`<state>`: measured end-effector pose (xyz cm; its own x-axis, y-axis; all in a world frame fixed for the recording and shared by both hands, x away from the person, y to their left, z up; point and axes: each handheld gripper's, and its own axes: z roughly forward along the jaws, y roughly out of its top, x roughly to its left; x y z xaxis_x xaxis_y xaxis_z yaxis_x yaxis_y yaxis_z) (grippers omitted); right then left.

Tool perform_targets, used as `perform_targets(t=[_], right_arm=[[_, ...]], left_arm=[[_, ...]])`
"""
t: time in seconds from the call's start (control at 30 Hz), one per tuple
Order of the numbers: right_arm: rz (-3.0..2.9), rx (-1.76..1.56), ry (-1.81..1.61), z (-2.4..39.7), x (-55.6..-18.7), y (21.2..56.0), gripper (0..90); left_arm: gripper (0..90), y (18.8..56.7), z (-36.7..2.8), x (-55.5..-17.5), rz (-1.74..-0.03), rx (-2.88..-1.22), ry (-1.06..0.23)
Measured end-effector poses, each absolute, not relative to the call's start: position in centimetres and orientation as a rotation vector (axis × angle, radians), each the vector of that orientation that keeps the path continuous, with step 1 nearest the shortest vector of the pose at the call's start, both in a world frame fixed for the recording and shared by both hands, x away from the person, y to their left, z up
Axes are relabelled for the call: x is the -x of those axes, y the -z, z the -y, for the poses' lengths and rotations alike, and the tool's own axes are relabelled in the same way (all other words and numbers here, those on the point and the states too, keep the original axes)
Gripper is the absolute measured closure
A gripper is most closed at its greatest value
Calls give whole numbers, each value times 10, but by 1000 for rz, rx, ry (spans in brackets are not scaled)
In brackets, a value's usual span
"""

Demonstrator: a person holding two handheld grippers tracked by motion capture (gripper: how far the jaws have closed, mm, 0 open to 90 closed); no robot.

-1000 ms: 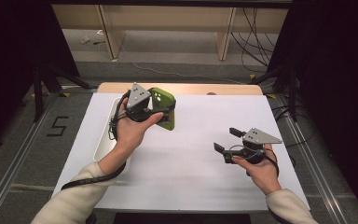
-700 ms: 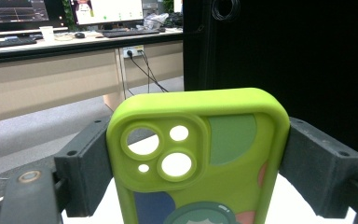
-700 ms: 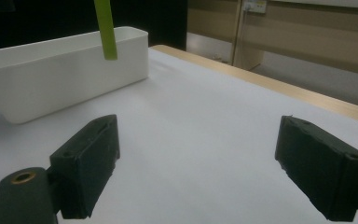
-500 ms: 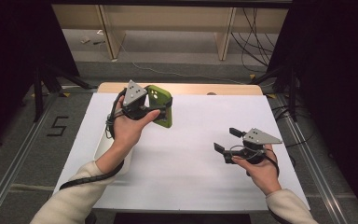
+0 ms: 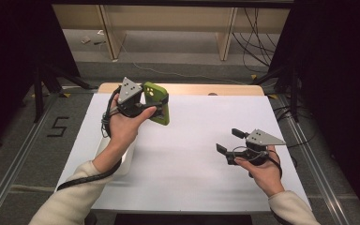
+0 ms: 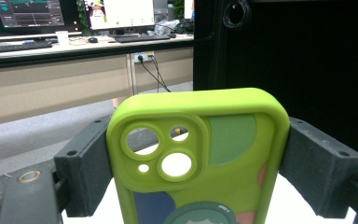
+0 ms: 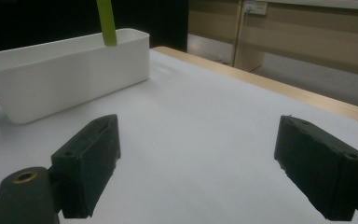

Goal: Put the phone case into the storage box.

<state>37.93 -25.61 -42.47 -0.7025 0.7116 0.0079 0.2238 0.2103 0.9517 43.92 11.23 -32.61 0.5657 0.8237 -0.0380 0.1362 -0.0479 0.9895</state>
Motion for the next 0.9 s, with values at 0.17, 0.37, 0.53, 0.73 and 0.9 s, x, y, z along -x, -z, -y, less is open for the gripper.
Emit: perform_targets(t=[0.17,0.37,0.53,0.73,0.9], right_arm=[[-2051,-867,-1504,260,-378,425,154],[-2043,-873,-1504,264,-375,424,154],[-2037,-878,-1504,268,-374,424,156],[-2034,-884,-1498,271,-373,425,156],[-2031,-886,-1496,272,-373,426,156]], left_arm=[[159,325,-115,-440,-855,-1538,-687],[160,323,-119,-441,-866,-1528,-700],[159,321,-123,-441,-873,-1522,-709],[159,321,-125,-442,-887,-1519,-715],[159,320,-128,-443,-889,-1516,-725]])
